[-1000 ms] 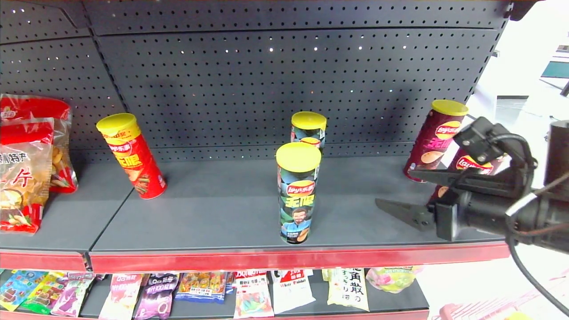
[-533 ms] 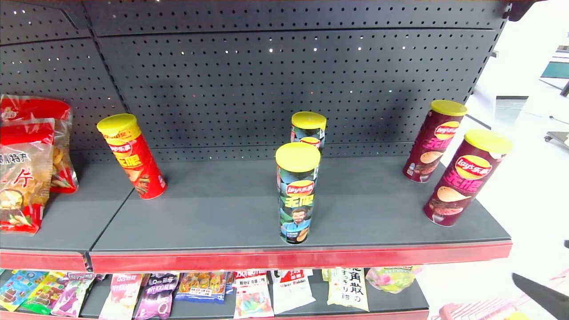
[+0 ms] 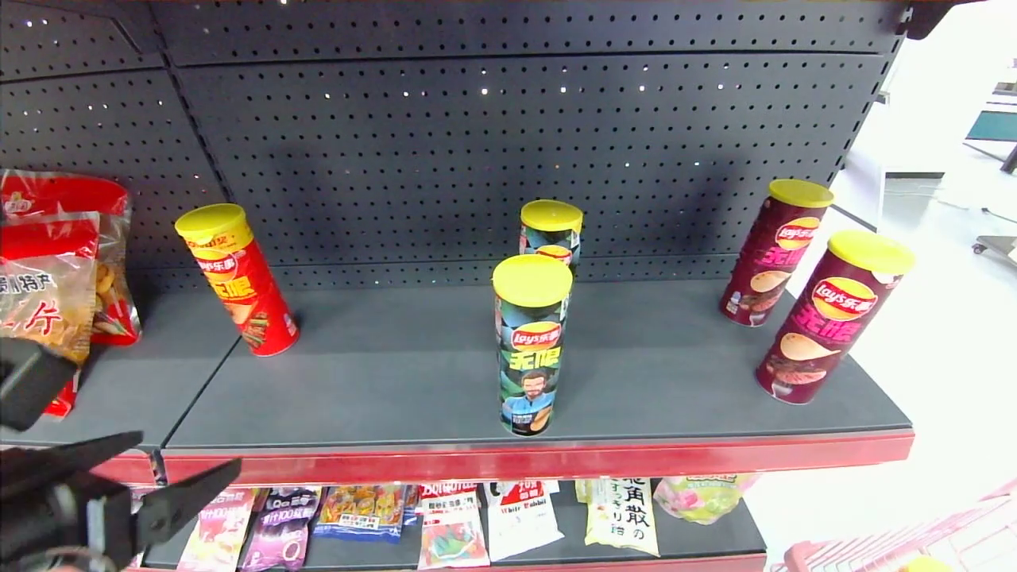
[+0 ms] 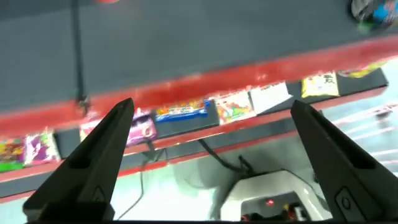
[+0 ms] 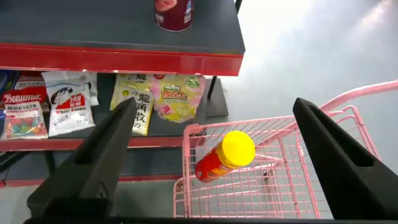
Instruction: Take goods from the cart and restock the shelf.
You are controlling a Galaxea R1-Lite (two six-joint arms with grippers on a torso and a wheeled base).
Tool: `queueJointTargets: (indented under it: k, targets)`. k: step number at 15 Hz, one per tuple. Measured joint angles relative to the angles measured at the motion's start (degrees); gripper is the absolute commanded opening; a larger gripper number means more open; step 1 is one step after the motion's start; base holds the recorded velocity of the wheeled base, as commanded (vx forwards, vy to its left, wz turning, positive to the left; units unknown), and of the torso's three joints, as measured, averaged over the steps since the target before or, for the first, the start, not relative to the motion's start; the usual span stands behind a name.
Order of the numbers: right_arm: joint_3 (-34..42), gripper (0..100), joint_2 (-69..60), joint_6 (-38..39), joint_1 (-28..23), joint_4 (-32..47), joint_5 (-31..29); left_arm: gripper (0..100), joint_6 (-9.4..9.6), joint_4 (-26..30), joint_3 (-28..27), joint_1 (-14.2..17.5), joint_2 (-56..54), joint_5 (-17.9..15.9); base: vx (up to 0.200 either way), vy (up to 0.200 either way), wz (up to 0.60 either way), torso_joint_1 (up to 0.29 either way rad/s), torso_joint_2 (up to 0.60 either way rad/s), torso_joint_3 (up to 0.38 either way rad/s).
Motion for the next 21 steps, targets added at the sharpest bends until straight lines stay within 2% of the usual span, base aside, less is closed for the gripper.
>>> queueJointTargets:
  k: [2, 4, 6, 8, 12, 14, 16, 21]
  targets:
    - [1.05, 100, -1.71, 0.02, -0.01, -0.02, 0.11, 100, -4.57, -3.19, -6.67, -5.08, 10.95, 4.19, 0.000, 0.000, 0.00, 0.000, 0.00, 0.000]
    - [2.40, 100, -3.41, 0.02, 0.05, -0.05, 0.65, 100, -10.24, -5.14, -13.46, -10.45, 21.22, 8.36, 0.000, 0.000, 0.00, 0.000, 0.00, 0.000]
    - [3.56, 100, -4.61, 0.02, 0.11, -0.27, 0.78, 100, -13.19, -5.80, -17.94, -14.01, 29.72, 11.69, 0.000, 0.000, 0.00, 0.000, 0.00, 0.000]
    - [4.13, 100, -5.18, 0.09, 0.11, -0.38, 0.82, 100, -14.40, -6.01, -21.15, -15.64, 36.15, 13.15, 0.000, 0.000, 0.00, 0.000, 0.00, 0.000]
    - [4.46, 100, -5.52, 0.80, 0.10, -0.33, 1.26, 100, -14.95, -5.74, -27.90, -18.22, 45.34, 13.58, 0.000, 0.000, 0.00, 0.000, 0.00, 0.000]
    - [4.55, 100, -5.49, 0.85, 0.11, -0.30, 1.26, 100, -15.52, -3.28, -30.71, -19.32, 47.91, 13.51, 0.000, 0.000, 0.00, 0.000, 0.00, 0.000]
    - [4.71, 100, -5.46, 0.85, 0.10, -0.24, 1.26, 100, -16.36, -1.78, -32.67, -20.07, 49.31, 13.20, 0.000, 0.000, 0.00, 0.000, 0.00, 0.000]
    - [5.21, 100, -5.46, 0.88, 0.10, -0.30, 1.26, 100, -16.99, -1.52, -34.88, -21.76, 51.60, 12.93, 0.000, 0.000, 0.00, 0.000, 0.00, 0.000]
